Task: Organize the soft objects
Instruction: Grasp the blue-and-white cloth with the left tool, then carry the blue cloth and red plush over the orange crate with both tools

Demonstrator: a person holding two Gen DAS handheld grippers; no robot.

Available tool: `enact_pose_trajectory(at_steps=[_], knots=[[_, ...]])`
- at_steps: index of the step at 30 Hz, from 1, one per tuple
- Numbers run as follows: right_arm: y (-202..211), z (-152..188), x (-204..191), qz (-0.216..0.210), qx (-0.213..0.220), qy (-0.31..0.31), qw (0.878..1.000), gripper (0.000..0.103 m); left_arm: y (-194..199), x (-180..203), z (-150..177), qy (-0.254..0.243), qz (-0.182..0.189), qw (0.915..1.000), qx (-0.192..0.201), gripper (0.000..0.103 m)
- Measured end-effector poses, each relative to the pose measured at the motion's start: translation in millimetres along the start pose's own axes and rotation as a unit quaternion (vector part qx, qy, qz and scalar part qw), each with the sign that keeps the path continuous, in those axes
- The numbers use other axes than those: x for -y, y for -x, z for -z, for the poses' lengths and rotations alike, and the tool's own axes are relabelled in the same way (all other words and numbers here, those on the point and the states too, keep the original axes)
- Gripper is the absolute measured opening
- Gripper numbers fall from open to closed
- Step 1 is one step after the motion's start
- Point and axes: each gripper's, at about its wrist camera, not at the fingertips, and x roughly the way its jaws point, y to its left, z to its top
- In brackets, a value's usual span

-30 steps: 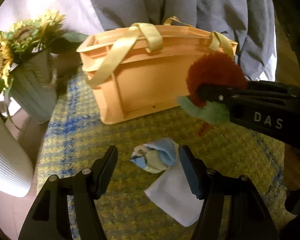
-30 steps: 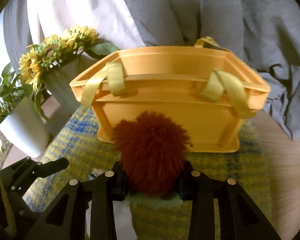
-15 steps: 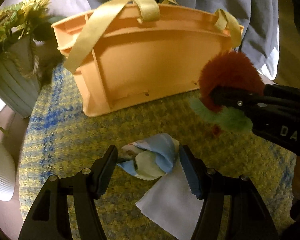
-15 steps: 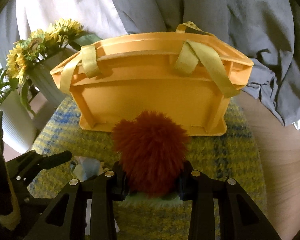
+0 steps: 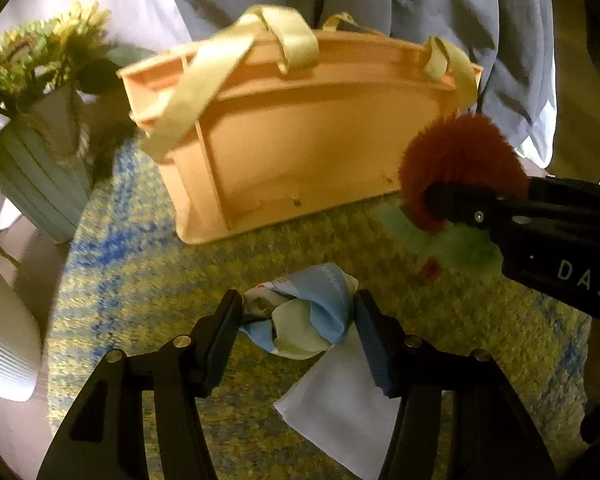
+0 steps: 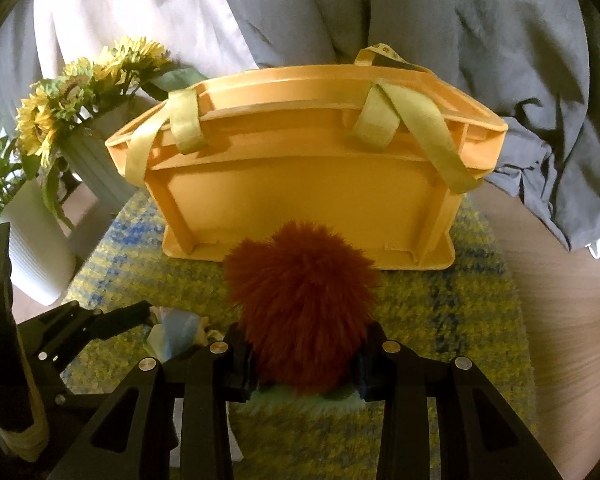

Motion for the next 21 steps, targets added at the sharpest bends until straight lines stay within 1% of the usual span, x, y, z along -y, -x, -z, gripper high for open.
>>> enact_pose_trajectory(at_steps=[7, 14, 21], knots=[[18.9, -6.3, 0.5, 0.001, 0.022, -0.005, 1.0, 0.036, 25.7, -3.6, -11.6, 0.003, -0.011, 0.9993, 0.035, 0.056], [37.8, -13.5, -0.1, 0.002, 0.048, -0.005, 0.999, 0.036, 49.8, 0.0, -20.7, -0.012, -0.029, 0.9968, 0.074, 0.056], [59.3, -19.5, 1.4, 0.003, 0.076, -0.013, 0.997, 0.036, 76.4, -3.3, -32.7, 0.003, -0.033, 0.9931, 0.113, 0.056]])
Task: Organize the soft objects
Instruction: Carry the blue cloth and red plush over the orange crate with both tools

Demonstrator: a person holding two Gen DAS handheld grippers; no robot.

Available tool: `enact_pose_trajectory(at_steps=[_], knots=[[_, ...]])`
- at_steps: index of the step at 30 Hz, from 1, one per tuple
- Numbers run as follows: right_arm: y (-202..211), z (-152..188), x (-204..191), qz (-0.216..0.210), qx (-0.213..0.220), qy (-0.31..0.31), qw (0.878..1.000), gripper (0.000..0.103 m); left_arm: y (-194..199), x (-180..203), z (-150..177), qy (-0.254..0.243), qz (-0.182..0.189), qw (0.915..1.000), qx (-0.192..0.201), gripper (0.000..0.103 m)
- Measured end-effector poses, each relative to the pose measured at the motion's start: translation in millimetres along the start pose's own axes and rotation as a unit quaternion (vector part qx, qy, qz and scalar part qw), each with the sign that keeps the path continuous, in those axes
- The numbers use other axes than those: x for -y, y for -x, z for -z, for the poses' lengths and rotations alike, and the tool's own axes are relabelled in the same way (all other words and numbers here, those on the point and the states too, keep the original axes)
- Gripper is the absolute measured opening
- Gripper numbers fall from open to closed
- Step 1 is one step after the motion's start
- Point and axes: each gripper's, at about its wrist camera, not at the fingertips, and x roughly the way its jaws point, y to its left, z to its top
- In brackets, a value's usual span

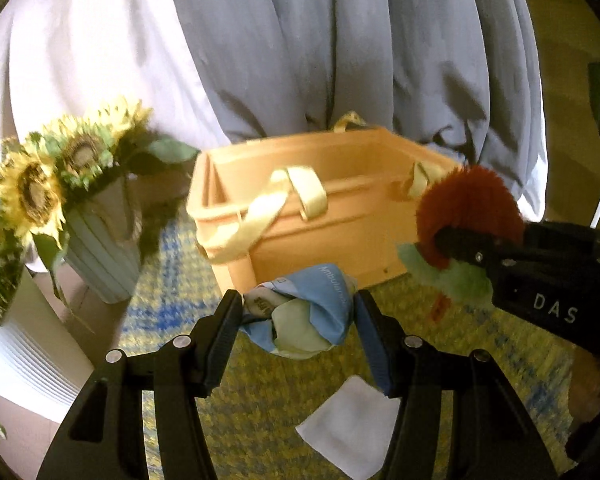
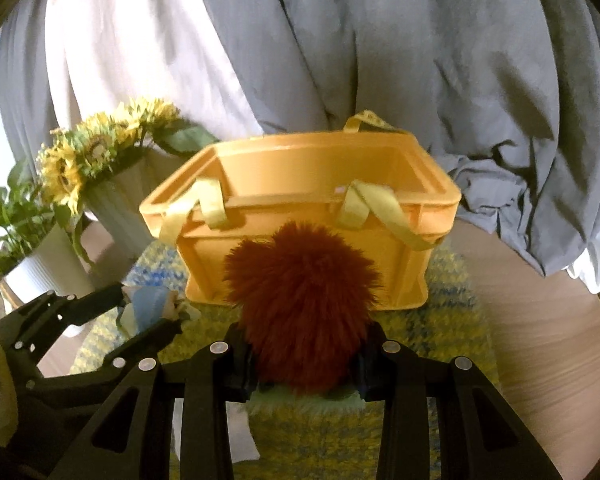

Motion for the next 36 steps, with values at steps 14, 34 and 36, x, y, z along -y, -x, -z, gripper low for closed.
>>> enact_pose_trajectory(at_steps=[14, 34, 36], knots=[[34.8, -28.8, 0.5, 0.002, 0.067, -0.007, 0.998, 0.036, 32.8, -1.5, -35.0, -0.005, -0.014, 0.9979, 0.063, 0.056], [59.2, -79.4, -6.5, 0.012, 0.171, 0.007, 0.985, 0.037, 47.4, -14.8, -88.8, -0.026, -0.049, 0.9872, 0.15, 0.057], [58.5, -83.0, -6.8, 0.014, 0.177, 0.008, 0.984, 0.037, 46.3, -16.3, -93.0, -0.027, -0.051, 0.9864, 0.154, 0.057]])
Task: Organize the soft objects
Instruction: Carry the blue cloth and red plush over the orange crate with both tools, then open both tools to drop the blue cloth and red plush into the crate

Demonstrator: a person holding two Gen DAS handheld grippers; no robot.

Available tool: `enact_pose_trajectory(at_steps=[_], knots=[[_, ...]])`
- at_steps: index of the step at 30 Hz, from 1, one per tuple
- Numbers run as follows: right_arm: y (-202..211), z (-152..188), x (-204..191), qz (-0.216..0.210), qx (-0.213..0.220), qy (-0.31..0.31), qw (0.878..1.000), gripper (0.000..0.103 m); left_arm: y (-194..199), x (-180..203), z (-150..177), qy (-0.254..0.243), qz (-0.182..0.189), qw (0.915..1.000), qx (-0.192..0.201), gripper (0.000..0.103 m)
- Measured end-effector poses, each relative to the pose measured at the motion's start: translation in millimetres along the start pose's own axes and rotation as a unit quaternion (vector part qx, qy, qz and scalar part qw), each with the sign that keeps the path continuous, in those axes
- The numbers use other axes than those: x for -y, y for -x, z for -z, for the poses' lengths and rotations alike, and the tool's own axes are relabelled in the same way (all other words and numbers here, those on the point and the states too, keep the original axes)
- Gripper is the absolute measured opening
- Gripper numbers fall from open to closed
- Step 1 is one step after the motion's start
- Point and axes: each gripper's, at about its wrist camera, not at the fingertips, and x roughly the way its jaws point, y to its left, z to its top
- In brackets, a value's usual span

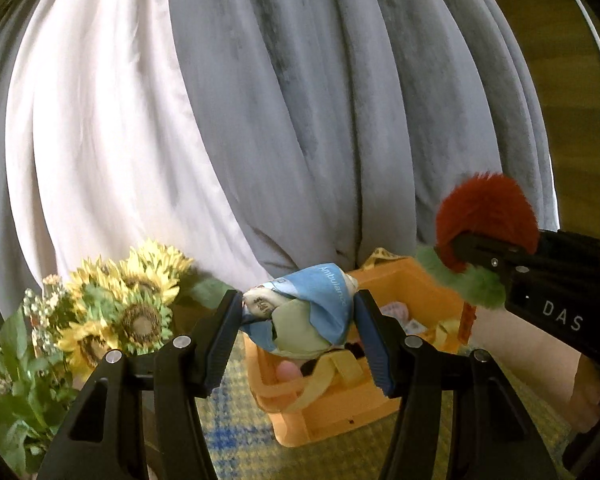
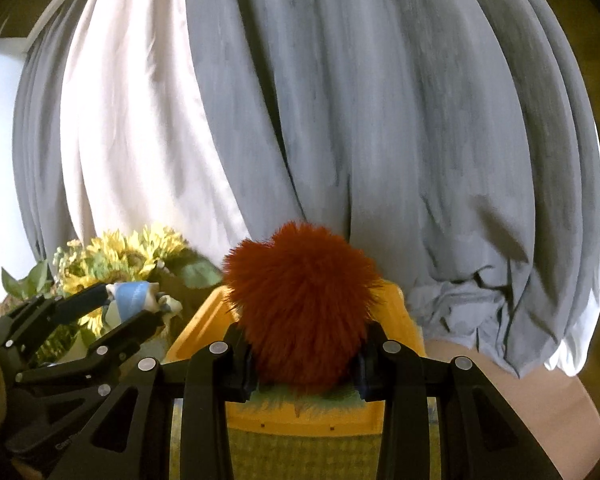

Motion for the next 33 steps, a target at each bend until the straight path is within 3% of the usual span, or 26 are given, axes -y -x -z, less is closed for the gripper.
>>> enact_pose_trajectory(at_steps=[16, 33], knots=[[-41.4, -17.2, 7.2, -0.005, 0.002, -0.007, 1.0, 0.037, -34.8, -5.2, -19.8, 0.001, -0.007, 0.9999, 0.012, 0.057], [-115.6, -5.6, 13.6, -0.018, -0.065, -0.011, 0.998, 0.038, -108.9, -10.6, -7.3, 0.022, 0.011, 0.9985, -0.049, 0.057]])
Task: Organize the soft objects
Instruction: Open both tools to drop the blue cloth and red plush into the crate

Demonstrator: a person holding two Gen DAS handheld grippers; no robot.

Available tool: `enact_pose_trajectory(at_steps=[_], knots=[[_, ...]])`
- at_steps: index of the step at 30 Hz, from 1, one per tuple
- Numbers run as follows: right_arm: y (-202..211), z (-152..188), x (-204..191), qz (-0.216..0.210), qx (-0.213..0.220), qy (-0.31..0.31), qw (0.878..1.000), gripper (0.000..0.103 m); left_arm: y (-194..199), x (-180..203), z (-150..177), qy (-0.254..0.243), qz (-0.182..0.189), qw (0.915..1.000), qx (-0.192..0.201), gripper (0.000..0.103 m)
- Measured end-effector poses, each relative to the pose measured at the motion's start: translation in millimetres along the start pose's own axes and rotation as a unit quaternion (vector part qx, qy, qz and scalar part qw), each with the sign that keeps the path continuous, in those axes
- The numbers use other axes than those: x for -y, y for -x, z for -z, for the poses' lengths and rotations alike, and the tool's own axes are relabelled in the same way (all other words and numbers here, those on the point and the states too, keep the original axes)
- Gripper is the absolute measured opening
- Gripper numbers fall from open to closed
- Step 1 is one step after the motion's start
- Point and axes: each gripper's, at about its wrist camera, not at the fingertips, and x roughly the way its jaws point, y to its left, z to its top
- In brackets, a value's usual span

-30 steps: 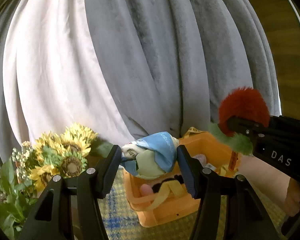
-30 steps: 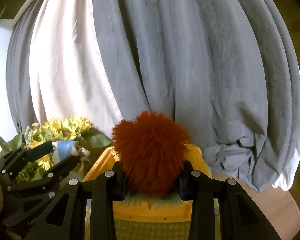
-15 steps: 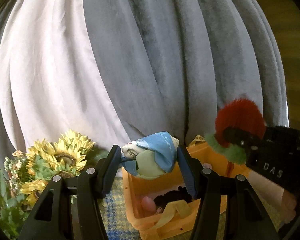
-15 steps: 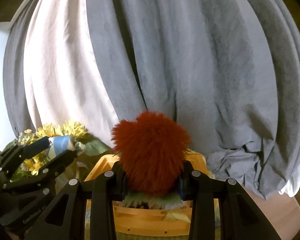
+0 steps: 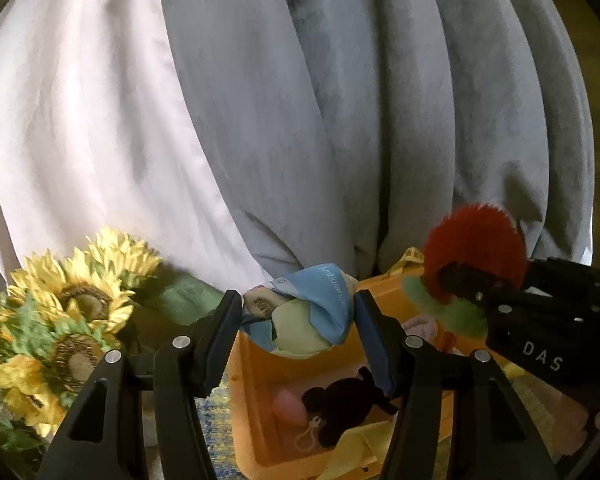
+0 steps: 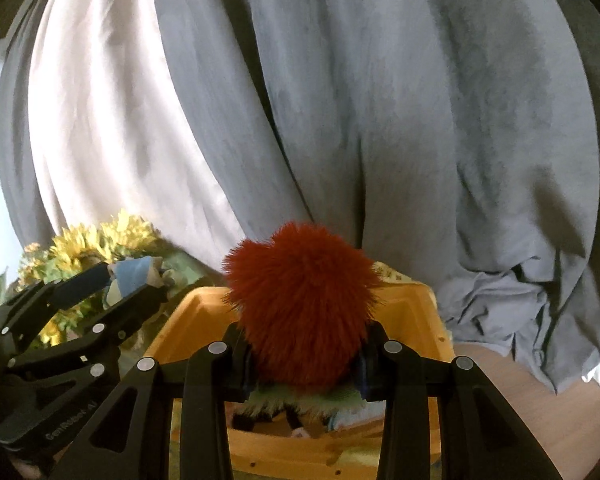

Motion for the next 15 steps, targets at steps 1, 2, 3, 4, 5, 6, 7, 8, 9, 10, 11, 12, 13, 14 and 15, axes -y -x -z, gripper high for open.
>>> enact_pose_trajectory(at_steps=[1, 2, 3, 4, 5, 6, 7, 8, 9, 10, 11, 12, 13, 14, 15], knots=[[-2.3, 0.2, 0.7, 0.001, -0.001, 0.001, 1.0, 0.037, -5.6, -0.3, 0.2, 0.0, 0.002, 1.0, -0.004, 0.057], [-5.3, 0.3, 1.9, 0.002, -0.003, 0.003, 1.0, 0.037, -9.8, 0.5, 0.7, -0.002, 0.003, 1.0, -0.008, 0.057], [-8.2, 0.1, 1.9, 0.003, -0.005, 0.005, 1.0, 0.037, -14.6, 1.5, 1.0, -0.004, 0.005, 0.9999, -0.012, 0.057], [-11.8, -0.1, 2.2, 0.004, -0.008, 0.007, 1.0, 0.037, -19.4, 2.1, 1.2, -0.006, 0.006, 0.9999, -0.015, 0.057], [-15.0, -0.4, 2.5, 0.005, -0.01, 0.009, 1.0, 0.038, -24.3, 2.4, 1.4, -0.007, 0.007, 0.9998, -0.019, 0.057], [-18.4, -0.2, 3.4, 0.008, -0.012, 0.009, 1.0, 0.038, -30.0, 2.5, 1.5, -0.009, 0.009, 0.9996, -0.024, 0.057], [-22.6, 0.1, 4.6, 0.011, -0.016, 0.01, 1.0, 0.038, -34.9, 2.8, 1.7, -0.011, 0.011, 0.9995, -0.028, 0.057], [-25.7, -0.2, 5.7, 0.013, -0.019, 0.01, 1.0, 0.037, -39.2, 3.4, 1.8, -0.015, 0.011, 0.9993, -0.033, 0.057], [-29.5, -0.3, 7.2, 0.015, -0.024, 0.01, 1.0, 0.037, -43.5, 4.5, 2.2, -0.018, 0.013, 0.999, -0.038, 0.058], [-33.9, 0.2, 8.7, 0.016, -0.03, 0.01, 0.999, 0.038, -47.3, 5.5, 2.7, -0.021, 0.015, 0.9988, -0.042, 0.058], [-36.5, 0.6, 8.8, 0.017, -0.033, 0.01, 0.999, 0.038, -51.5, 6.6, 3.5, -0.023, 0.015, 0.9986, -0.045, 0.059], [-39.3, 1.2, 9.7, 0.018, -0.036, 0.011, 0.999, 0.038, -54.1, 7.5, 3.3, -0.025, 0.016, 0.9984, -0.048, 0.059], [-42.5, 1.7, 10.3, 0.02, -0.041, 0.013, 0.999, 0.04, -58.0, 8.5, 3.7, -0.027, 0.016, 0.9981, -0.053, 0.061], [-45.4, 2.3, 11.1, 0.021, -0.045, 0.014, 0.999, 0.045, -61.3, 9.2, 4.2, -0.027, 0.013, 0.9979, -0.057, 0.066], [-47.8, 2.6, 11.6, 0.021, -0.048, 0.014, 0.999, 0.048, -63.9, 9.3, 4.8, -0.027, 0.011, 0.9978, -0.06, 0.066]])
